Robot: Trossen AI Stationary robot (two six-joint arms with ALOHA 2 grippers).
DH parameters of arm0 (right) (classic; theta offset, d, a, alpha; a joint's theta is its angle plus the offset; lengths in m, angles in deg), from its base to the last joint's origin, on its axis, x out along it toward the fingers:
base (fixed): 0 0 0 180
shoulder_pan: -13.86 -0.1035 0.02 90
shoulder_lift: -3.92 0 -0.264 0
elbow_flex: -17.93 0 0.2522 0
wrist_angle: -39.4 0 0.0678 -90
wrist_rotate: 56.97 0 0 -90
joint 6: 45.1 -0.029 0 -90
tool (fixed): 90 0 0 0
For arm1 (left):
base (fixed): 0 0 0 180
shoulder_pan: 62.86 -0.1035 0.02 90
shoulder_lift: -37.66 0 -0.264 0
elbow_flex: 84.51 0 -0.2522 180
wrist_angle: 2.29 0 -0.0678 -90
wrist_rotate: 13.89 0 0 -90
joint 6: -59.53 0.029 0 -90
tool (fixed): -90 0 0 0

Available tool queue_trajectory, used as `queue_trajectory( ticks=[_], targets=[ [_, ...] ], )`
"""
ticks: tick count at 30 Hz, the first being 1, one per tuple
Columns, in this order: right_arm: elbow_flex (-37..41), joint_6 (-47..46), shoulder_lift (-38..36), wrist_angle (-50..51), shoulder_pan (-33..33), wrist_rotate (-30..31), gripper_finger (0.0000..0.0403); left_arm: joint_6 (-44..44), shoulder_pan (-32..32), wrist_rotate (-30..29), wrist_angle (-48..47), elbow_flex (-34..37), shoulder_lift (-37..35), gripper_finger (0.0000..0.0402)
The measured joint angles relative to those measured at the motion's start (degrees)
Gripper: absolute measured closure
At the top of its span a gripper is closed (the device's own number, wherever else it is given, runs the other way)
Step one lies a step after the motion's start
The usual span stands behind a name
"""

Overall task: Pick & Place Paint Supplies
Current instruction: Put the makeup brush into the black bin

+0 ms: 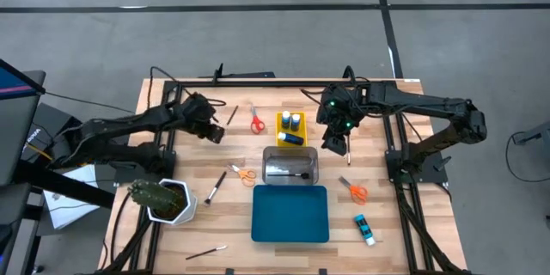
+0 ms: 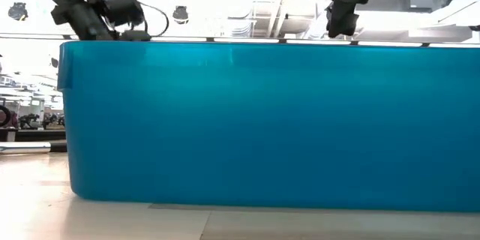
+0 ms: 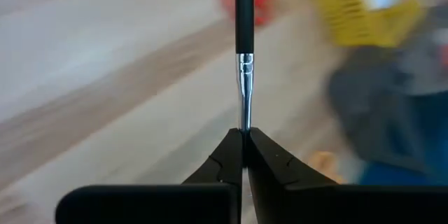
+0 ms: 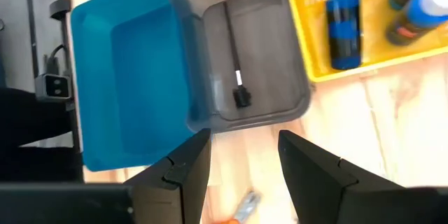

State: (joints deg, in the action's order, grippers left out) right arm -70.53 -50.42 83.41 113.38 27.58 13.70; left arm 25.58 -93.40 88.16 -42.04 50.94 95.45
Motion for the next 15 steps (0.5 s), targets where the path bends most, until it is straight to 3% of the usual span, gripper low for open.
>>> queue_trajectory(
  ticks=[6,15],
  targets=[
    [0.0,0.8,0.0,0.2,2.4,0.1,0.0239,-5.5,6.6,2.2,10.0,-0.1,-2.2,0.04],
    [0.0,1.4,0.0,0.2,3.7,0.1,0.0239,-11.1,14.7,2.3,29.3,-0.2,0.1,0.04]
  ],
)
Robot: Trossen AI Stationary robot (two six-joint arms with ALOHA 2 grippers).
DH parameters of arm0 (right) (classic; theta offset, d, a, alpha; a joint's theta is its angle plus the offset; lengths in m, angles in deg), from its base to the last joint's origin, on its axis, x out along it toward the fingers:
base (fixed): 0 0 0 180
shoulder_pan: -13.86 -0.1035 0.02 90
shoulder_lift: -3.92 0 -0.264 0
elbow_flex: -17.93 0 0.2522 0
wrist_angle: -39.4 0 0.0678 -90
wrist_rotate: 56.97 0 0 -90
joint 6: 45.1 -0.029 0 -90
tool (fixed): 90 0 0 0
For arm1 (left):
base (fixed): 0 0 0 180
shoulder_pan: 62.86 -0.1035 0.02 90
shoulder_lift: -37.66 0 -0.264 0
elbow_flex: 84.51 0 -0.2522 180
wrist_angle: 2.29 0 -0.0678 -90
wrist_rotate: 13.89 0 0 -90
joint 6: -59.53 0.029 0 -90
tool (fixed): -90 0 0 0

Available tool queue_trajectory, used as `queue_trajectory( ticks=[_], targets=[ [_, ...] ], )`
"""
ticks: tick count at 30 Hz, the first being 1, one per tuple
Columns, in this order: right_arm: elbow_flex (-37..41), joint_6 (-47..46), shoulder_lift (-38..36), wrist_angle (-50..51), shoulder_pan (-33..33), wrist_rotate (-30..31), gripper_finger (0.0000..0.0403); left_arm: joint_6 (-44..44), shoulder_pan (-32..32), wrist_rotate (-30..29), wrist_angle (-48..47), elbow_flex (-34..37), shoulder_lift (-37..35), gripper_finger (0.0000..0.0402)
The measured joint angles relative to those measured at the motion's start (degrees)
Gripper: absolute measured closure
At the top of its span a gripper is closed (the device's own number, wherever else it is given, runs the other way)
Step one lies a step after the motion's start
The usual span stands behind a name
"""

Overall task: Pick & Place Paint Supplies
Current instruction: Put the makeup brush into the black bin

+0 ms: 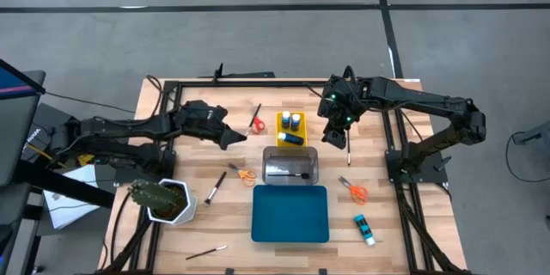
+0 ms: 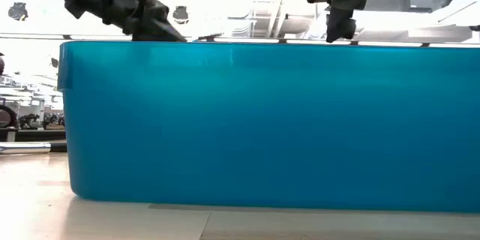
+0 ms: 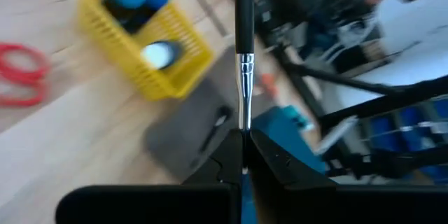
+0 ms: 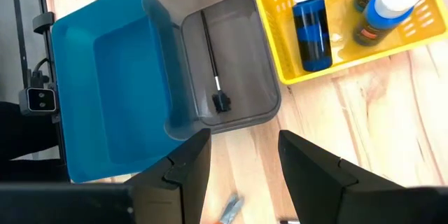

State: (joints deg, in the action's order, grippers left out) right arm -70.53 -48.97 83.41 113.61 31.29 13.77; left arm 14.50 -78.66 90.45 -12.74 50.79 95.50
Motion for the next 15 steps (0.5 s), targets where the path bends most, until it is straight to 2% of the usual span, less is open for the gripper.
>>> queue_trajectory(
  ticks=[4,11,15],
  targets=[
    [0.0,0.4,0.0,0.0,0.0,-0.1,0.0239,-0.6,2.0,0.0,6.9,-0.2,1.7,0.04],
    [0.0,0.4,0.0,-0.6,0.0,-0.1,0.0239,1.8,3.6,-0.3,7.5,-5.3,6.5,0.0401],
    [0.0,-2.0,0.0,-5.7,0.0,-0.3,0.0239,4.3,4.3,-1.0,11.3,-8.0,9.4,0.0401]
  ],
)
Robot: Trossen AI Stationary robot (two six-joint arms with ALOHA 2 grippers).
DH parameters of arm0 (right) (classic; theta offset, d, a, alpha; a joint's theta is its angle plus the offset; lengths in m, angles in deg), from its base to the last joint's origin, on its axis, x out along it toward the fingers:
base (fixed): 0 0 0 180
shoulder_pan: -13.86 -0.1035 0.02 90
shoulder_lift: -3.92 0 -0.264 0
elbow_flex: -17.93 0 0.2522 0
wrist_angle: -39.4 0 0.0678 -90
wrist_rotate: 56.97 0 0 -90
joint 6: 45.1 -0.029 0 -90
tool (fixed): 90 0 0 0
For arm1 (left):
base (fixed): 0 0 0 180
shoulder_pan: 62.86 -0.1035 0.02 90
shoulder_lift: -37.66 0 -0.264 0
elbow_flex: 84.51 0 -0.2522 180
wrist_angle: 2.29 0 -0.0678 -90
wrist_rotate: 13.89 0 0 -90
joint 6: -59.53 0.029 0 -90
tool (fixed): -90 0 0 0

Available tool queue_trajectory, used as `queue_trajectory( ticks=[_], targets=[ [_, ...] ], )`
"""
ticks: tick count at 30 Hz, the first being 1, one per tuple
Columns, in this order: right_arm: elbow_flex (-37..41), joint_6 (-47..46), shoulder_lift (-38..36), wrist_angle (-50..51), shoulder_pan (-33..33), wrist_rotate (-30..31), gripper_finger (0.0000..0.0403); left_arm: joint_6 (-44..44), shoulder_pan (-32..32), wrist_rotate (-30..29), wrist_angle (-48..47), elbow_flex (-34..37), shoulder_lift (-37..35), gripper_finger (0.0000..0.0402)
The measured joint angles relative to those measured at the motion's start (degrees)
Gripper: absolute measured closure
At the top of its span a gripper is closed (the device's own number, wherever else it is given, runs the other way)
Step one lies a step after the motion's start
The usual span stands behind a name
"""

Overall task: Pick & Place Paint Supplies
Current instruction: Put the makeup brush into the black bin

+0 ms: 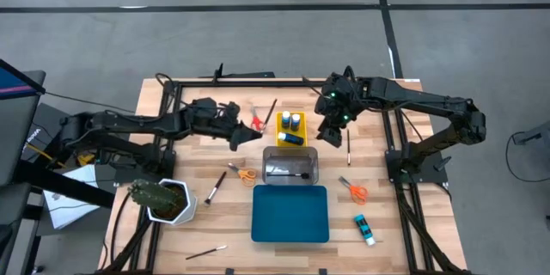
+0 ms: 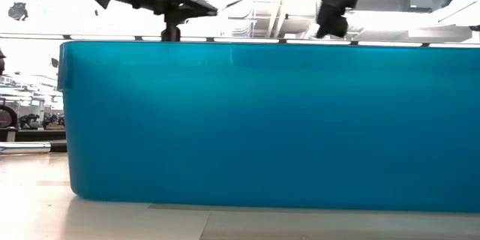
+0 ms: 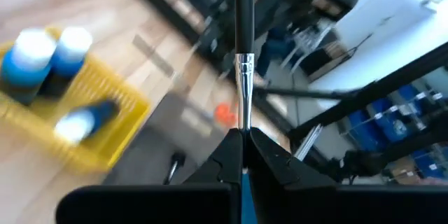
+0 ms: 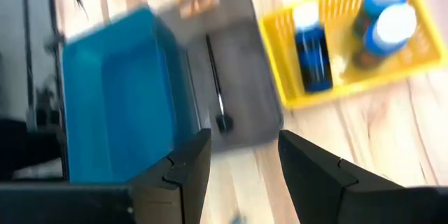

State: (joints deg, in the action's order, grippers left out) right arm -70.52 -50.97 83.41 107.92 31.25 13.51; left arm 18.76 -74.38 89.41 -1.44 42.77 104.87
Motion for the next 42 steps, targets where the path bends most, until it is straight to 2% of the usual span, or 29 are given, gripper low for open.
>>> queue_trajectory(
  ticks=[6,13,24,31,42],
  targets=[
    [0.0,-6.8,0.0,-15.5,-0.1,-2.6,0.0239,-0.2,0.0,-2.9,15.2,-0.1,3.7,0.0401],
    [0.0,-13.7,0.0,-30.8,0.0,-3.1,0.0239,-0.2,0.0,-4.7,26.9,-0.1,6.9,0.0401],
    [0.0,-18.1,0.5,-40.5,1.9,-3.5,0.0238,-0.1,0.0,-4.7,28.4,-1.3,7.4,0.0401],
    [0.0,-19.9,1.7,-47.1,1.9,-7.6,0.0217,0.0,0.0,-4.7,28.2,-1.6,7.4,0.0401],
    [0.0,-25.2,7.6,-57.0,1.9,-13.1,0.0186,-0.2,0.0,-4.7,28.4,-1.6,7.4,0.0401]
  ],
)
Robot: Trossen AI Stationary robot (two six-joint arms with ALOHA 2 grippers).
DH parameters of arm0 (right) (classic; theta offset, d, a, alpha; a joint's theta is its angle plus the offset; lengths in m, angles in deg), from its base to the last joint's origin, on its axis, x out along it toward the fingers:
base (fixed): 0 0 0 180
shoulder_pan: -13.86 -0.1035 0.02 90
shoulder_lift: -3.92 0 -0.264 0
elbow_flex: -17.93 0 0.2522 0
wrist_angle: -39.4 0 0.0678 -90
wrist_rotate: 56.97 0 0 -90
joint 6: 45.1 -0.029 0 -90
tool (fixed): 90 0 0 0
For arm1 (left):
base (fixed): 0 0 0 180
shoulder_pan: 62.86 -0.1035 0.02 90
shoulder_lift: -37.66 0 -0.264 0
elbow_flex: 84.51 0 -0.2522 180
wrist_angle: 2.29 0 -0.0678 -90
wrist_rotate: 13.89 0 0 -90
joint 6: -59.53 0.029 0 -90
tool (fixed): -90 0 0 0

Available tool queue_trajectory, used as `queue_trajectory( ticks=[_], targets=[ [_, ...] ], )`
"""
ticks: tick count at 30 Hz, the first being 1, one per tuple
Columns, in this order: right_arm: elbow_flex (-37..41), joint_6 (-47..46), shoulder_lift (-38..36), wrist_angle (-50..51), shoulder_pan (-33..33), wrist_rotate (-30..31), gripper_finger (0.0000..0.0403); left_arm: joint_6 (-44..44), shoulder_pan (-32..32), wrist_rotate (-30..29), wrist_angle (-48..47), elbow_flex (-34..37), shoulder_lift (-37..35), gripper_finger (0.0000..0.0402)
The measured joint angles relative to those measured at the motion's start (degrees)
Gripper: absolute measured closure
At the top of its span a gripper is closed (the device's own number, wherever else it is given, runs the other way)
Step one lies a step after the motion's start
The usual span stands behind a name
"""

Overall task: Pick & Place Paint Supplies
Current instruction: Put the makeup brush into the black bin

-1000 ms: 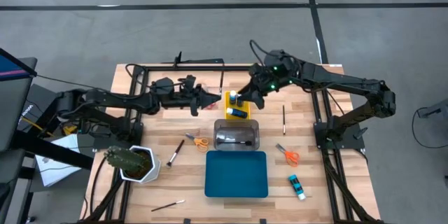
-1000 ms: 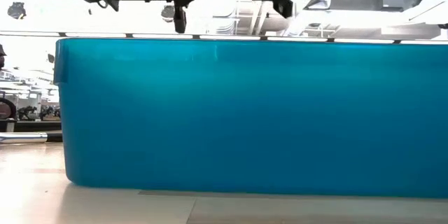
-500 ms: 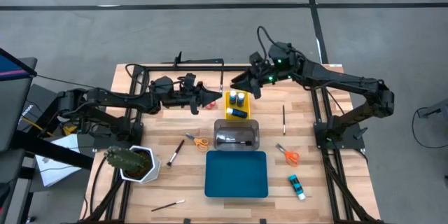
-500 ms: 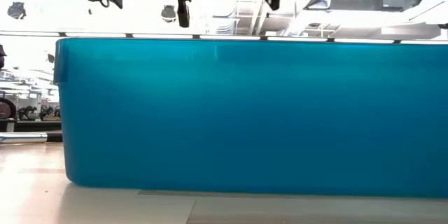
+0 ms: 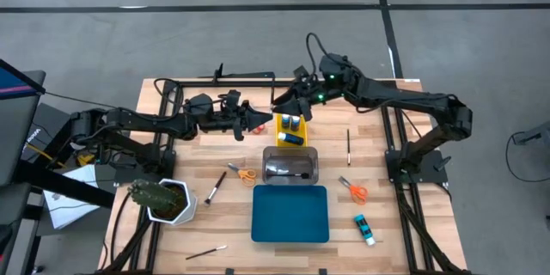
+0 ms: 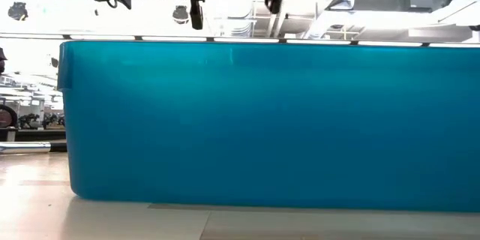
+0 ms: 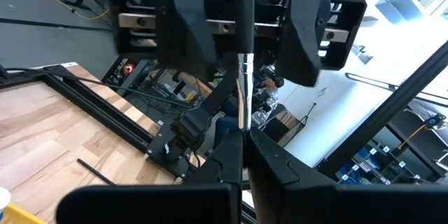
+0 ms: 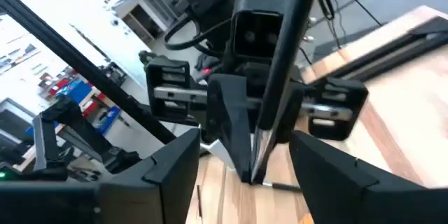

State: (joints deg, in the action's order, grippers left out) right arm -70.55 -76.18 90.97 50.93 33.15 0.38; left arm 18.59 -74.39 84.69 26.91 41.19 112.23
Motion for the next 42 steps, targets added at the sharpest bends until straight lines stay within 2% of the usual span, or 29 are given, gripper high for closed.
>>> queue_trajectory(
  ticks=[8,14,19,25,30,35,42],
  targets=[
    [0.0,-1.5,0.4,-3.3,0.2,-0.6,0.0193,0.0,0.8,0.0,-0.1,0.0,0.0,0.0401],
    [0.0,-2.0,0.4,-4.2,0.5,-0.5,0.0222,0.0,1.1,-0.6,-0.1,0.0,0.0,0.0401],
    [0.0,-2.0,0.4,-4.2,0.5,-0.5,0.0277,0.0,1.1,-0.7,-0.1,0.0,0.0,0.0401],
    [0.0,-1.5,0.4,-4.0,0.5,-0.5,0.0382,0.0,1.2,-0.7,0.0,0.0,0.0,0.0401],
    [0.0,-1.5,0.4,-3.5,0.5,-0.7,0.0385,0.0,1.2,-0.9,-0.3,0.0,0.0,0.039],
    [0.0,-1.5,0.4,-2.8,0.5,-0.7,0.0386,0.0,1.2,-1.7,-1.6,0.0,0.0,0.0362],
    [0.1,-1.3,-0.5,-0.2,1.7,-1.1,0.0386,-0.1,1.1,0.1,-9.6,0.0,0.0,0.0312]
  ],
)
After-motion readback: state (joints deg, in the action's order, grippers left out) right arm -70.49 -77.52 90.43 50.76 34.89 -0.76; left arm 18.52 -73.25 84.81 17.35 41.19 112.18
